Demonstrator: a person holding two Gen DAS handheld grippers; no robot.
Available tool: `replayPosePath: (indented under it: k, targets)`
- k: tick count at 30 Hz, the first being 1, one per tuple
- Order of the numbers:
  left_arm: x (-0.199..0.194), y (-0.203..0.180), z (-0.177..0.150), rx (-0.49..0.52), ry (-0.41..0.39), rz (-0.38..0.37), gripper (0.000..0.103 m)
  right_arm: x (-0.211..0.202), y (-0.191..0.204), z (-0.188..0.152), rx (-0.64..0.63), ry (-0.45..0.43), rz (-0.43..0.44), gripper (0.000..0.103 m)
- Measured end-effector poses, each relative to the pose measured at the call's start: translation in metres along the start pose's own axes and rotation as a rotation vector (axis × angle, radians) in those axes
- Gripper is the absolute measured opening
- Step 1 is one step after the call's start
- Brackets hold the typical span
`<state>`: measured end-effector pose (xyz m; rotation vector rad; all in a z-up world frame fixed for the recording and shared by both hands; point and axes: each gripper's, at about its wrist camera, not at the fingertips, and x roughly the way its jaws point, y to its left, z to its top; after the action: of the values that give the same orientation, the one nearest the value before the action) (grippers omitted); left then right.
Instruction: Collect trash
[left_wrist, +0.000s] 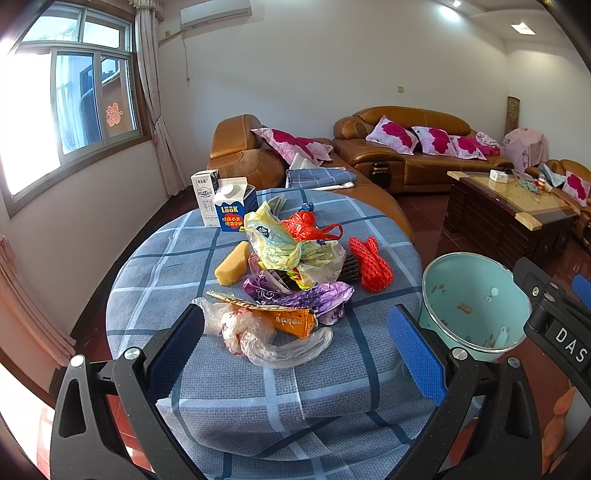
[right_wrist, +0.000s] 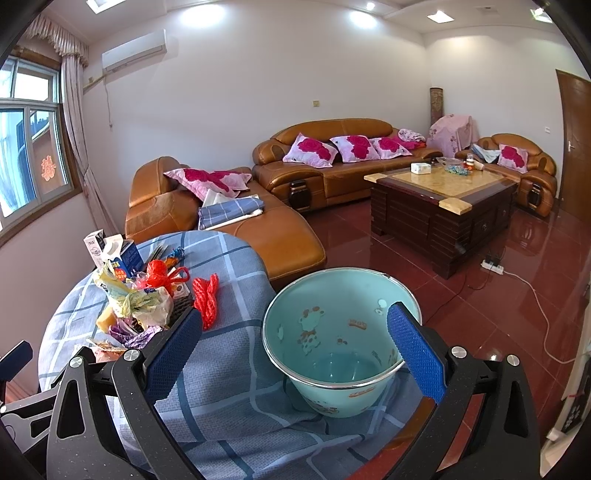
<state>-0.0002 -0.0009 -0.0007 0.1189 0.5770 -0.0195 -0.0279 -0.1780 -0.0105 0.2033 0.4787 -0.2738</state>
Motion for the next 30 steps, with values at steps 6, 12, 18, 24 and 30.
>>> replayPosePath:
  k: [6,12,18,24,30]
  targets:
    - [0.001,0.001,0.000,-0.004,0.002,0.001,0.097,0.000,0.000,0.000,0.002,0.001,0.000,0.098]
    - [0.001,0.001,0.000,-0.005,0.002,0.001,0.097,0.001,0.000,0.000,0.002,0.001,0.001,0.098]
    - [0.002,0.001,-0.001,-0.005,0.005,0.002,0.097,0.001,0.000,0.000,0.003,0.002,0.002,0.098]
    - [0.004,0.001,-0.003,-0.007,0.013,0.004,0.097,0.000,0.006,-0.001,0.003,0.009,0.009,0.098]
    - [0.014,0.000,-0.006,-0.007,0.032,0.001,0.097,0.000,0.006,-0.001,0.002,0.008,0.008,0.098]
